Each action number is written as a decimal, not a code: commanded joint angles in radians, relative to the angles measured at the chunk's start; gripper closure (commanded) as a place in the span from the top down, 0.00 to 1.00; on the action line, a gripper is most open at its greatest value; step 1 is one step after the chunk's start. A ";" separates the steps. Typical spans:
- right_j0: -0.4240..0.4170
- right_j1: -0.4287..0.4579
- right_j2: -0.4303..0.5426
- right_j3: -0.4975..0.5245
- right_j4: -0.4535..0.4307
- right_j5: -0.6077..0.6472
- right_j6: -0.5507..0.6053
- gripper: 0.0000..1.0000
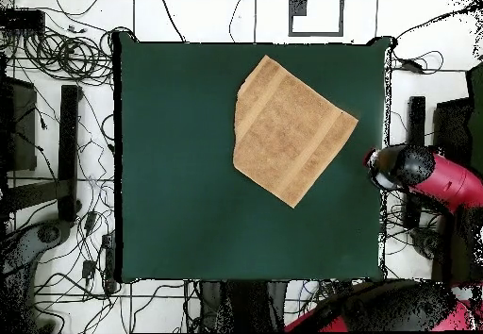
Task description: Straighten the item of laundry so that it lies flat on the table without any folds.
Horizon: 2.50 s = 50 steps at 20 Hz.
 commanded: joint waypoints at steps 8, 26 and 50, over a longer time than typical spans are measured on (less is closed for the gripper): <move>-0.010 -0.005 -0.006 -0.002 0.121 0.230 0.130 0.00; 0.084 0.048 -0.040 -0.116 0.210 0.156 0.294 0.00; 0.220 0.144 -0.120 -0.310 0.445 0.218 0.485 0.00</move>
